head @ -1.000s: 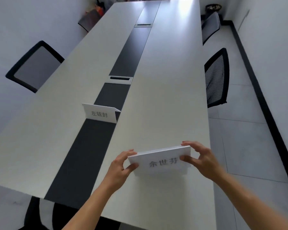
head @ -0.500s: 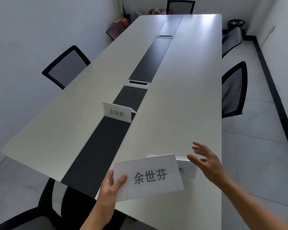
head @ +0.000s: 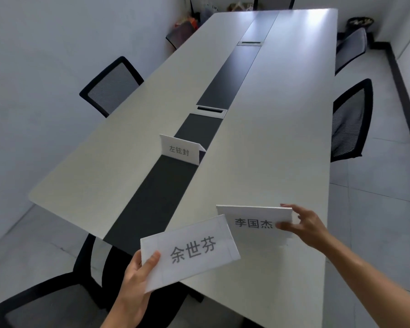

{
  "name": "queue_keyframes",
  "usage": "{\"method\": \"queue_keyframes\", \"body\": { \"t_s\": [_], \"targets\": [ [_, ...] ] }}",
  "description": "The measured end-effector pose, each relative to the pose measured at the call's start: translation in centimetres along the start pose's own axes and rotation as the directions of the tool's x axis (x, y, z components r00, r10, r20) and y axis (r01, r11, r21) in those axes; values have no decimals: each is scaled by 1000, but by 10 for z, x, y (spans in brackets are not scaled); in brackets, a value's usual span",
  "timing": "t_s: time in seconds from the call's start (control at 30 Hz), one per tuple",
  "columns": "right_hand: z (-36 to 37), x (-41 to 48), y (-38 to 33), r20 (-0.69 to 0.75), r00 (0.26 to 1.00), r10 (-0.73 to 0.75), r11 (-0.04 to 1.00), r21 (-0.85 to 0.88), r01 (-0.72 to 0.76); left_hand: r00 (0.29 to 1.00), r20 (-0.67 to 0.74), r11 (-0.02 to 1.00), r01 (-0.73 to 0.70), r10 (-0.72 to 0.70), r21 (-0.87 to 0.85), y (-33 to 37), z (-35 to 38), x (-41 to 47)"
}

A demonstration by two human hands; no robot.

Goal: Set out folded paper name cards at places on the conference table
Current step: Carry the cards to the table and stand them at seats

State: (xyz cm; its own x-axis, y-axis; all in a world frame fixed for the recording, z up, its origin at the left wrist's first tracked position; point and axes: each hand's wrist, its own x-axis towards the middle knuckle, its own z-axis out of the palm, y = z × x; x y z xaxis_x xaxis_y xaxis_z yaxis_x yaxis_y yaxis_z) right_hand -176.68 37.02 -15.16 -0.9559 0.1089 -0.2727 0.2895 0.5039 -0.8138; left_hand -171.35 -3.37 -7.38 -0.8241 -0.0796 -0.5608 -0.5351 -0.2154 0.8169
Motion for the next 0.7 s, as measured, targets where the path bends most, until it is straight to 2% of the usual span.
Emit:
{"method": "queue_keyframes", "body": {
  "t_s": [0.2,0.33,0.53,0.7],
  "targets": [
    [-15,-17,-69,-47,990,-132,975,175,139,997,14,996,-77,77,-36,13,-20,-9],
    [1,-33,-110,-22,991,-134,930,342,133,990,-26,985,-138,136,-101,15,-45,-29],
    [76,-66,-147,161,979,-127,914,402,52,961,-233,963,-193,147,-186,-11,-118,-89],
    [150,-109,-178,336,927,-169,908,418,15,906,-410,946,-216,103,-241,-57,-202,-148]
  ]
}}
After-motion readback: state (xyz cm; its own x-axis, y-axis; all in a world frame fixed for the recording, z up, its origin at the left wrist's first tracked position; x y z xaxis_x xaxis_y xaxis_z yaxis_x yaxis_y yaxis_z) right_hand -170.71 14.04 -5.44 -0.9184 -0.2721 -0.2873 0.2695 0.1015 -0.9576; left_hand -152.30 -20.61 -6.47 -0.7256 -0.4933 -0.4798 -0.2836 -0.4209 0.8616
